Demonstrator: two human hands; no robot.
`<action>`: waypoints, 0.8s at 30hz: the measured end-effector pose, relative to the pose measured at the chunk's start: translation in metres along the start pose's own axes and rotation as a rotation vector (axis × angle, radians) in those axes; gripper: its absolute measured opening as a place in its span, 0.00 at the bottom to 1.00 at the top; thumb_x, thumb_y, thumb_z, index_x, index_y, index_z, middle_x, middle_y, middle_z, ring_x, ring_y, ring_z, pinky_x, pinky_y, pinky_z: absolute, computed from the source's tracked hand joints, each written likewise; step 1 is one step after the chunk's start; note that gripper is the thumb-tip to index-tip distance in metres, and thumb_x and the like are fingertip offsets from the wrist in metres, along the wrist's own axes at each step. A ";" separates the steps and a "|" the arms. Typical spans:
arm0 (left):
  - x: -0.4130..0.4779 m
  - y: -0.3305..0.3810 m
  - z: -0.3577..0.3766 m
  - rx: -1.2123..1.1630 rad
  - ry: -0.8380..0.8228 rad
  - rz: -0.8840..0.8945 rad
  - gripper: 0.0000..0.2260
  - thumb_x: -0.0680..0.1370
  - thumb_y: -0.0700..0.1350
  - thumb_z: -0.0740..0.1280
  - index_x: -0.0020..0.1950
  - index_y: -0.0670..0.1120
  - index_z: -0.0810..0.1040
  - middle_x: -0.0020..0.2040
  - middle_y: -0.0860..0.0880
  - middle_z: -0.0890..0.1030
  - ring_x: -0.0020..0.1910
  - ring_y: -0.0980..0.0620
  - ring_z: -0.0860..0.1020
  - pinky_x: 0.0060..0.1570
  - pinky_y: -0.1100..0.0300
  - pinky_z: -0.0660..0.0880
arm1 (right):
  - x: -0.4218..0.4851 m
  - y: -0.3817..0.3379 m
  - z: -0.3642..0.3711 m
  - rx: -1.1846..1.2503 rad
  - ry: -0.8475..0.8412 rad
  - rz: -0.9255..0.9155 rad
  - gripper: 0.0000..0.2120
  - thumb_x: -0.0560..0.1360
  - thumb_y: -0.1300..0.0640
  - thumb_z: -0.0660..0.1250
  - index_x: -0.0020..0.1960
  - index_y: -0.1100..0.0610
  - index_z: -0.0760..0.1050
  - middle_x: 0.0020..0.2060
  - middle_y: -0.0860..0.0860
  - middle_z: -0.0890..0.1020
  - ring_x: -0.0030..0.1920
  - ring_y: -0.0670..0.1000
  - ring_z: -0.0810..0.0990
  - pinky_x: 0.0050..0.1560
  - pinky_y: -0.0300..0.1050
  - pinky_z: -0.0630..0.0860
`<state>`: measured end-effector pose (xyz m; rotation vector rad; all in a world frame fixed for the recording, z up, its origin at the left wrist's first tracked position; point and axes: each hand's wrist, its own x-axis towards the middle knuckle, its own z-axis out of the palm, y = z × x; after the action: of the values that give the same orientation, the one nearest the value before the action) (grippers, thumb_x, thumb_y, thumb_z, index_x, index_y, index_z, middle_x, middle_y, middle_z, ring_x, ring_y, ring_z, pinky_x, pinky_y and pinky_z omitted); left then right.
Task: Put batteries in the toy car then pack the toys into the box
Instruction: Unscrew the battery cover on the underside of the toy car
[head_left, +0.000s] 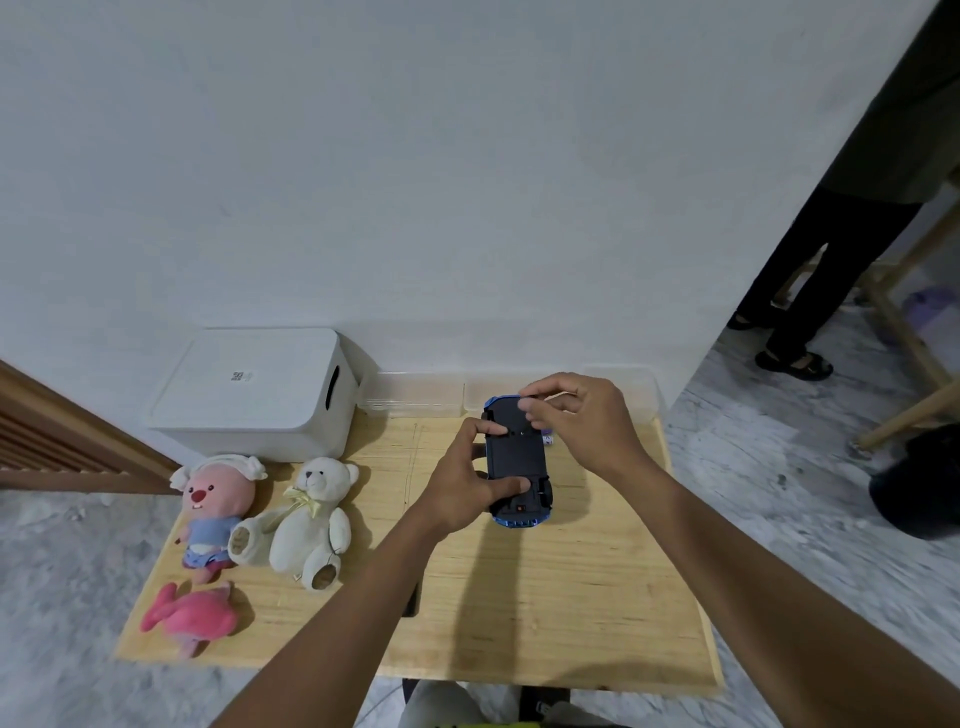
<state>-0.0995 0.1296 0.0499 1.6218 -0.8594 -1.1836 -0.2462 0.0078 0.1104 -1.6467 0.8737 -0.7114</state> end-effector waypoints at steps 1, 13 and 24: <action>0.000 0.000 -0.001 0.010 -0.002 0.006 0.27 0.69 0.42 0.81 0.61 0.56 0.71 0.60 0.46 0.79 0.58 0.40 0.81 0.46 0.44 0.85 | 0.000 0.000 0.000 0.000 -0.003 -0.008 0.04 0.75 0.61 0.75 0.50 0.57 0.85 0.44 0.49 0.87 0.41 0.48 0.87 0.46 0.43 0.84; -0.001 0.005 -0.001 0.005 -0.004 -0.002 0.27 0.71 0.39 0.81 0.62 0.54 0.70 0.60 0.45 0.78 0.55 0.40 0.83 0.41 0.54 0.83 | 0.002 -0.001 0.001 -0.055 -0.026 -0.027 0.05 0.75 0.59 0.74 0.49 0.52 0.83 0.43 0.45 0.86 0.41 0.48 0.87 0.45 0.44 0.84; 0.001 0.009 -0.002 0.010 -0.013 -0.004 0.28 0.71 0.39 0.80 0.63 0.53 0.70 0.61 0.46 0.78 0.56 0.41 0.83 0.45 0.49 0.85 | 0.006 -0.001 0.000 -0.058 -0.009 -0.013 0.03 0.74 0.58 0.75 0.46 0.51 0.83 0.46 0.45 0.85 0.41 0.48 0.86 0.47 0.52 0.84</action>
<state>-0.0976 0.1264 0.0582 1.6259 -0.8722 -1.1958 -0.2430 0.0033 0.1112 -1.7076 0.8852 -0.6930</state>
